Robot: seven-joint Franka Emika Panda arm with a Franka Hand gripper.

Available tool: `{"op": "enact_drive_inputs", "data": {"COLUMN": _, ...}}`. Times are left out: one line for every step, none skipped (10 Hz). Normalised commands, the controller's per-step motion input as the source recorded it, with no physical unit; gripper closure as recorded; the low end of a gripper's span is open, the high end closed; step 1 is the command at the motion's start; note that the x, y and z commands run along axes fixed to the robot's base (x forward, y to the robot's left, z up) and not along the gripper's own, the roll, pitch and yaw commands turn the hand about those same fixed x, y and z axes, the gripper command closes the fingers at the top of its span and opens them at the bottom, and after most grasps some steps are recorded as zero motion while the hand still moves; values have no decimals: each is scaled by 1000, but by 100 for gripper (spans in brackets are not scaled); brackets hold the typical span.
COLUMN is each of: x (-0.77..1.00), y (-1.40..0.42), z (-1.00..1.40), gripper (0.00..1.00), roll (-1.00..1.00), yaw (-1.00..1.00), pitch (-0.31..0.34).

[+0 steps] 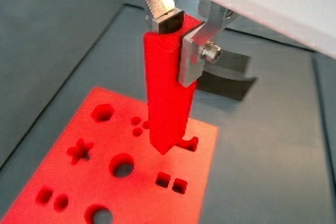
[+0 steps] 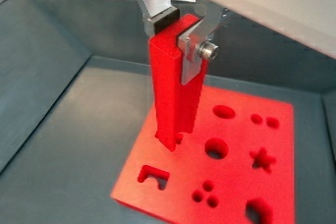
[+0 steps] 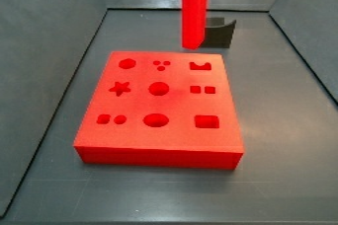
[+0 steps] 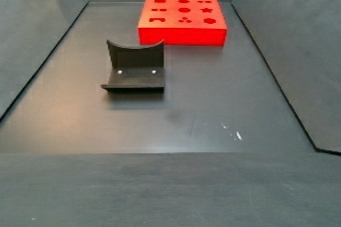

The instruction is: Insert the arch object.

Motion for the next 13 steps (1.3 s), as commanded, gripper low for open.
{"op": "enact_drive_inputs", "data": {"x": 106, "y": 40, "z": -37, "gripper": 100, "roll": 226, "yaw": -800, "pitch": 0}}
{"op": "enact_drive_inputs", "data": {"x": 51, "y": 6, "z": -31, "gripper": 100, "roll": 261, "yaw": -794, "pitch": 0}}
{"op": "enact_drive_inputs", "data": {"x": 51, "y": 6, "z": -29, "gripper": 100, "roll": 260, "yaw": -791, "pitch": 0}}
{"op": "enact_drive_inputs", "data": {"x": 126, "y": 71, "z": -29, "gripper": 100, "roll": 179, "yaw": -814, "pitch": 0}}
{"op": "enact_drive_inputs", "data": {"x": 260, "y": 131, "z": -283, "gripper": 100, "roll": 89, "yaw": -857, "pitch": 0}}
{"op": "enact_drive_inputs", "data": {"x": 231, "y": 140, "z": -411, "gripper": 100, "roll": 51, "yaw": -883, "pitch": 0}}
{"op": "enact_drive_inputs", "data": {"x": 174, "y": 126, "z": -506, "gripper": 100, "roll": 0, "yaw": -937, "pitch": 0}}
{"op": "enact_drive_inputs", "data": {"x": 174, "y": 54, "z": -471, "gripper": 100, "roll": -47, "yaw": -951, "pitch": 0}}
{"op": "enact_drive_inputs", "data": {"x": 154, "y": 49, "z": -383, "gripper": 100, "roll": -36, "yaw": -957, "pitch": 0}}
{"op": "enact_drive_inputs", "data": {"x": 94, "y": 109, "z": -183, "gripper": 100, "roll": 0, "yaw": -923, "pitch": 3}}
{"op": "enact_drive_inputs", "data": {"x": 74, "y": 106, "z": -46, "gripper": 100, "roll": 0, "yaw": -780, "pitch": 17}}
{"op": "enact_drive_inputs", "data": {"x": 123, "y": 83, "z": -31, "gripper": 100, "roll": 0, "yaw": -751, "pitch": 7}}
{"op": "enact_drive_inputs", "data": {"x": 169, "y": 97, "z": 0, "gripper": 100, "roll": 0, "yaw": -774, "pitch": 11}}
